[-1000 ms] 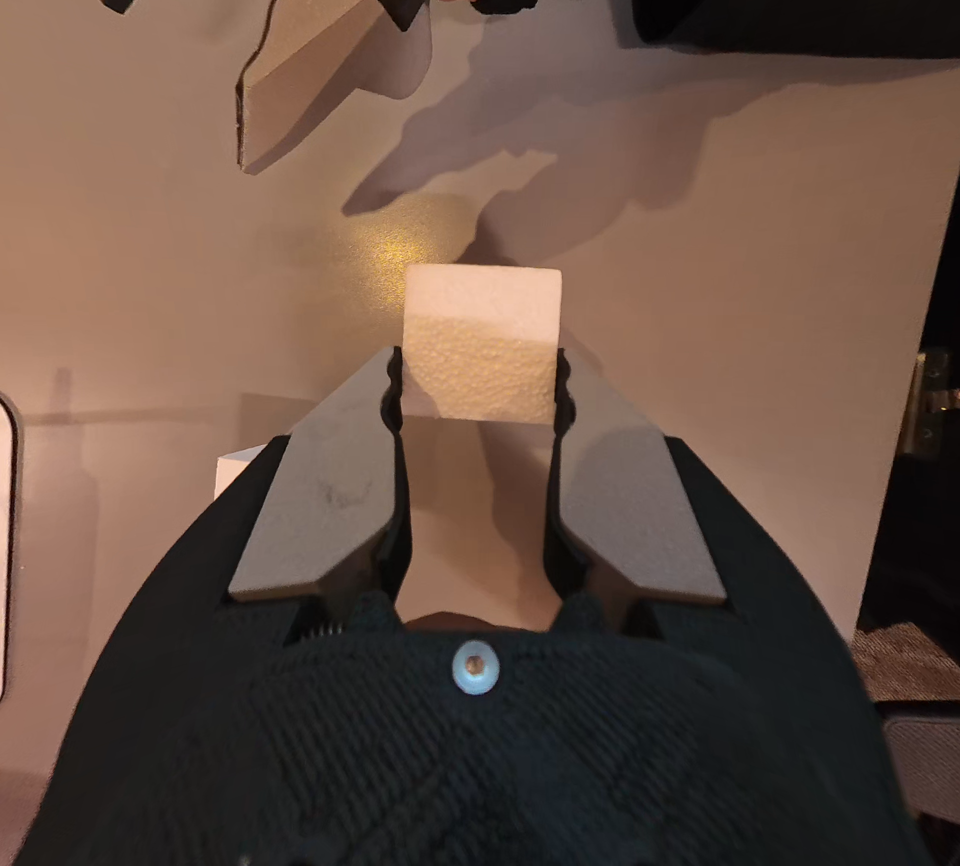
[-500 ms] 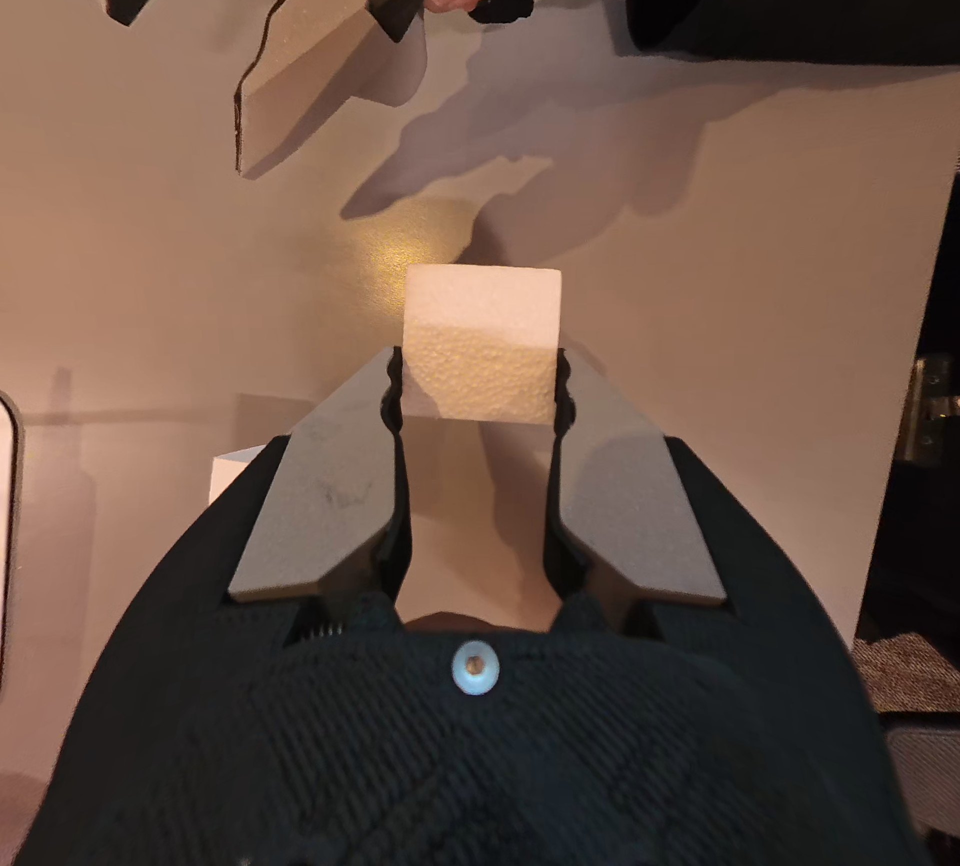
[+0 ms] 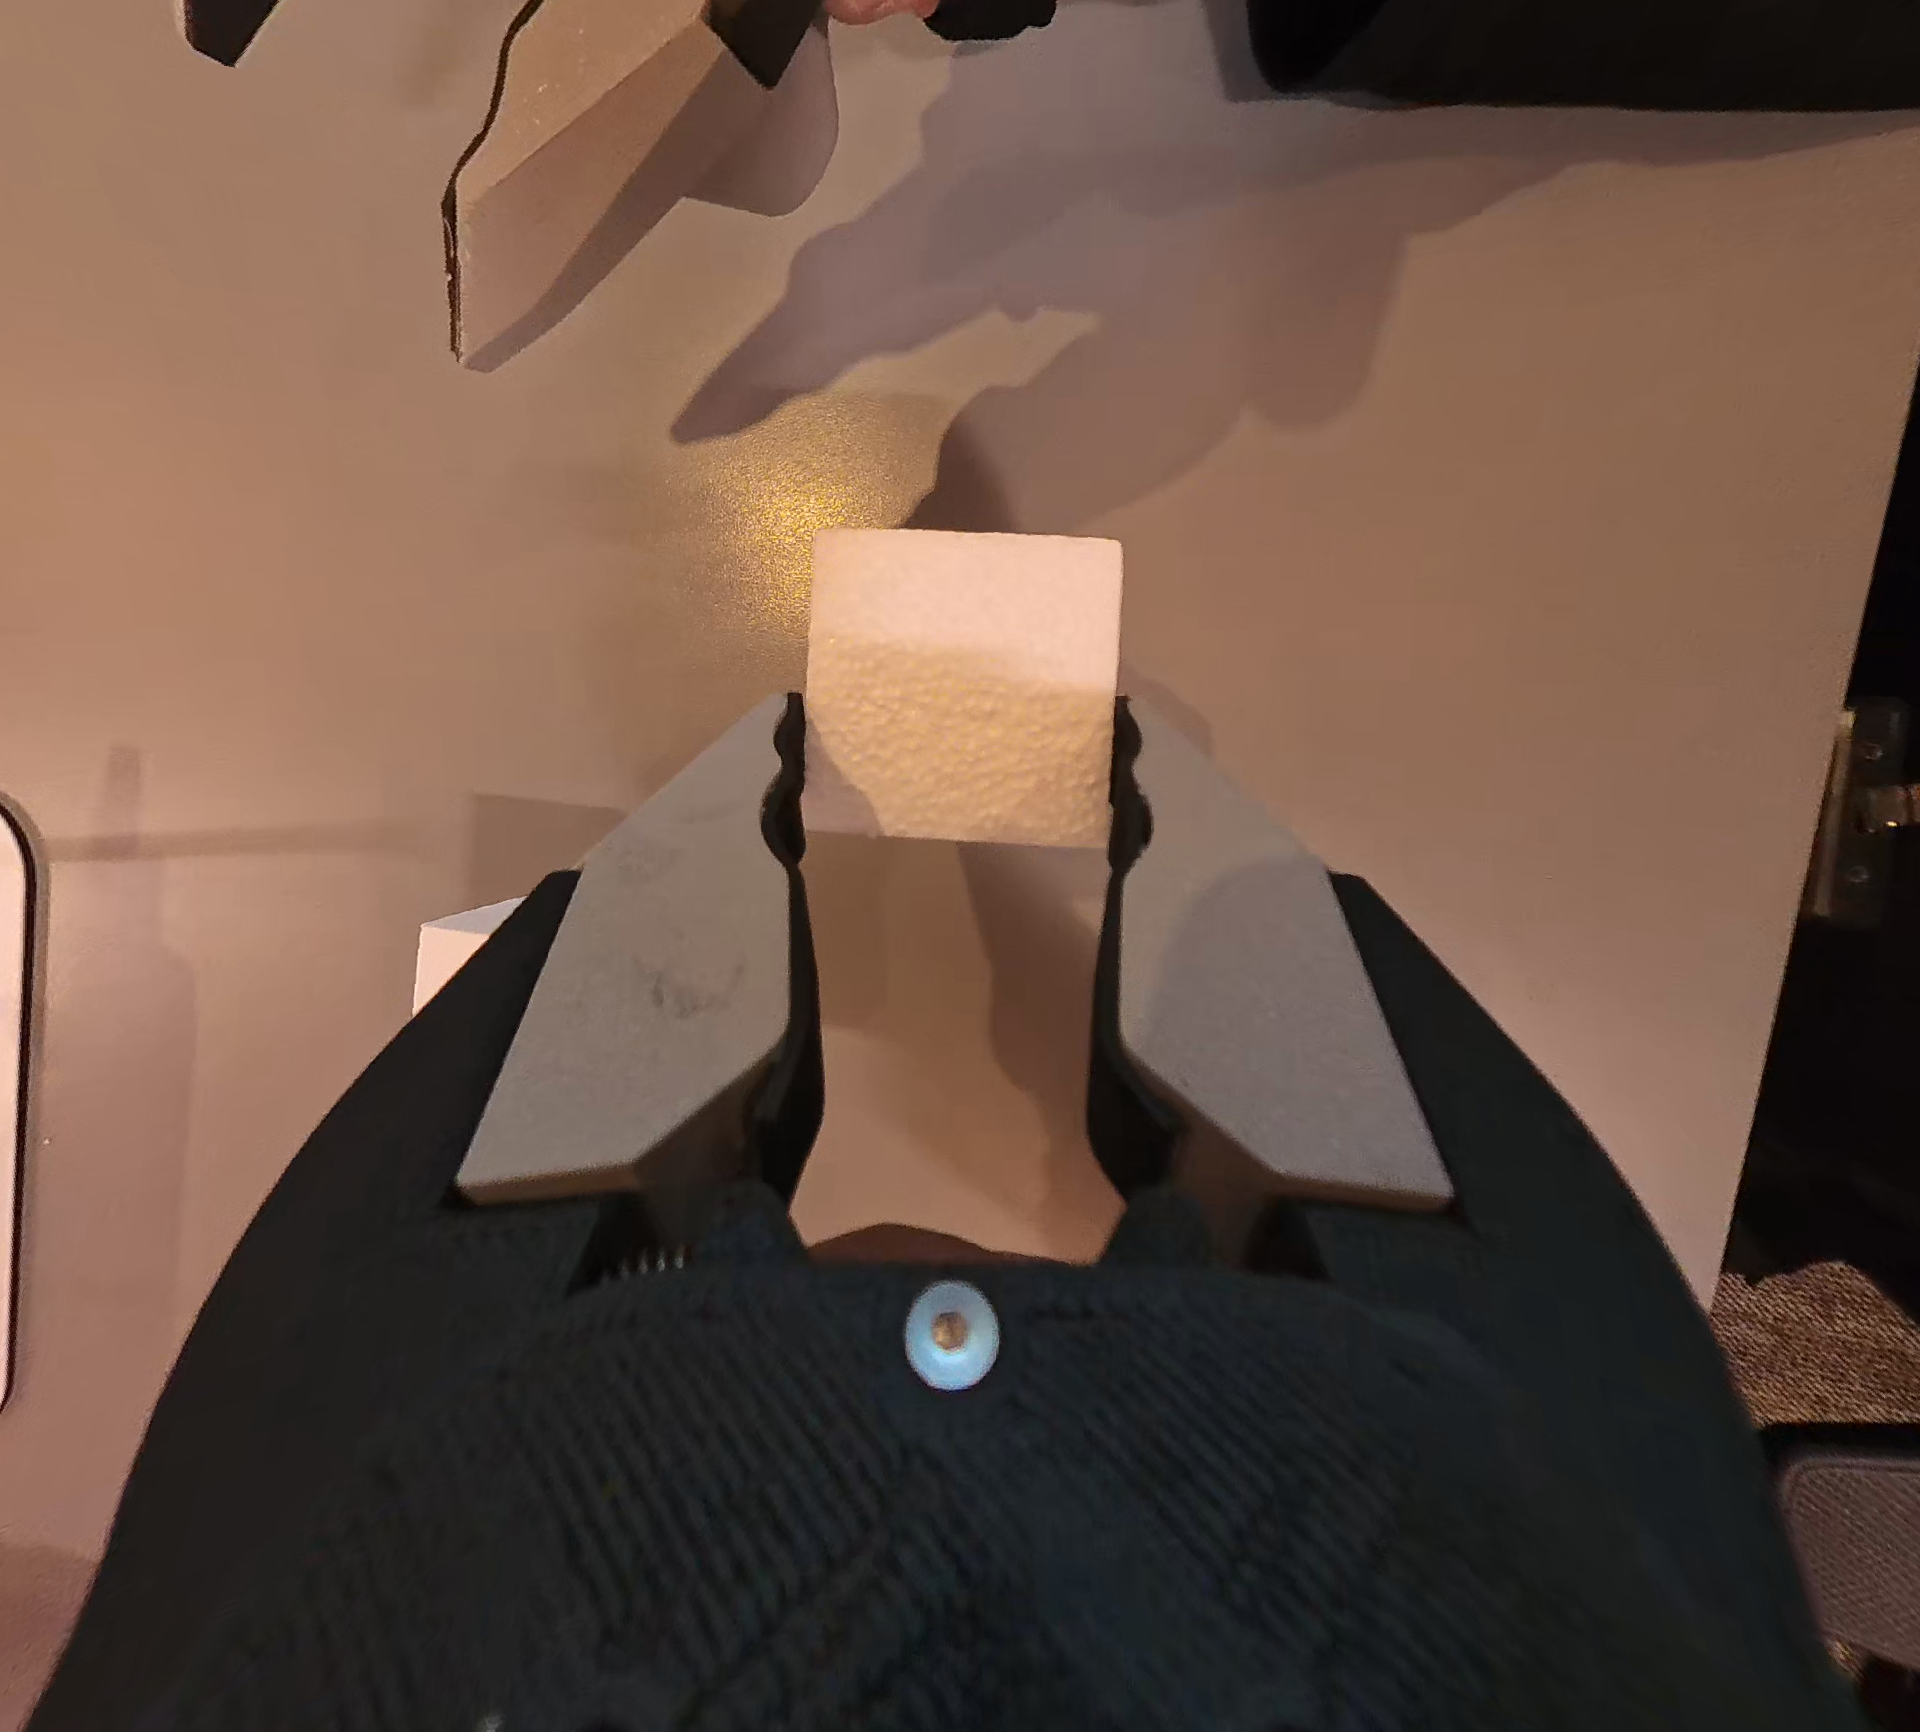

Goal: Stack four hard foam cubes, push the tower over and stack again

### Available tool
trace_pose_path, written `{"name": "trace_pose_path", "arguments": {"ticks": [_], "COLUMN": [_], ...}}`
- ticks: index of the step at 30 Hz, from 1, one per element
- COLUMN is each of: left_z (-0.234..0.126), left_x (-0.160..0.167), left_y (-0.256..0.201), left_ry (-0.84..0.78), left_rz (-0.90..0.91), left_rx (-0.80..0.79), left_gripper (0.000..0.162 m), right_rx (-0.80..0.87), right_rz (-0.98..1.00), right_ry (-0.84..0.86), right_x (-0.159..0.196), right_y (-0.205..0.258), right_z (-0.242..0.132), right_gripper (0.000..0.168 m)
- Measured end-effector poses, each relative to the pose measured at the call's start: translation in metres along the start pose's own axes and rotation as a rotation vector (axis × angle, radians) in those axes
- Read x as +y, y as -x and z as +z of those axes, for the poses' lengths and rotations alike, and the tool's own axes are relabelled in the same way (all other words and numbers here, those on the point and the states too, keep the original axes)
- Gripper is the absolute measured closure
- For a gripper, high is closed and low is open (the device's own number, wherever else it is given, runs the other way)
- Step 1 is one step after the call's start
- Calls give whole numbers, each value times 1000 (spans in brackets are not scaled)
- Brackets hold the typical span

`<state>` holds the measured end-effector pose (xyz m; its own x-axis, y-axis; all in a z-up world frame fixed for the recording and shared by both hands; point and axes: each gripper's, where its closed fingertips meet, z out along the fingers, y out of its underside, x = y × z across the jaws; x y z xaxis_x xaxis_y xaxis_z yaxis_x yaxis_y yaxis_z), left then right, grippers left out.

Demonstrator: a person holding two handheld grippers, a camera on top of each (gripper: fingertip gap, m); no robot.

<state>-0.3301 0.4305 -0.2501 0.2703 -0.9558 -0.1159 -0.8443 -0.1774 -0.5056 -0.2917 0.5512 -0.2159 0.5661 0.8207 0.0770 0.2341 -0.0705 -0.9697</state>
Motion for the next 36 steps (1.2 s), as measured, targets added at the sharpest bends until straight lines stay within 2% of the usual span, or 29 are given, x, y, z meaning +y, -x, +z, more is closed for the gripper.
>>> {"name": "trace_pose_path", "arguments": {"ticks": [8,13,15,19,25,29,36], "left_z": [2,-5,-13,-40,-66,-55,-11], "left_x": [3,-1,-2,-6,21,40,67], "left_y": [0,3,9,20,60,86,103], "left_ry": [-2,-35,-55,-145,-154,-126,-63], "left_rz": [-10,-31,-30,-60,-152,-212,-197], "left_rx": [-3,-7,-33,-37,-73,-74,-21], "left_gripper": [104,95,90,91,87,87,87], "right_rx": [-3,-5,-4,-3,-9,-10,-15], "right_rz": [0,6,6,8,6,2,4], "right_ry": [-1,0,0,-4,-4,3,-7], "right_x": [-1,0,0,-1,0,1,0], "right_y": [1,0,0,0,1,2,1], "right_z": [0,0,0,0,0,1,0], "right_gripper": [110,110,110,110,109,109,108]}}
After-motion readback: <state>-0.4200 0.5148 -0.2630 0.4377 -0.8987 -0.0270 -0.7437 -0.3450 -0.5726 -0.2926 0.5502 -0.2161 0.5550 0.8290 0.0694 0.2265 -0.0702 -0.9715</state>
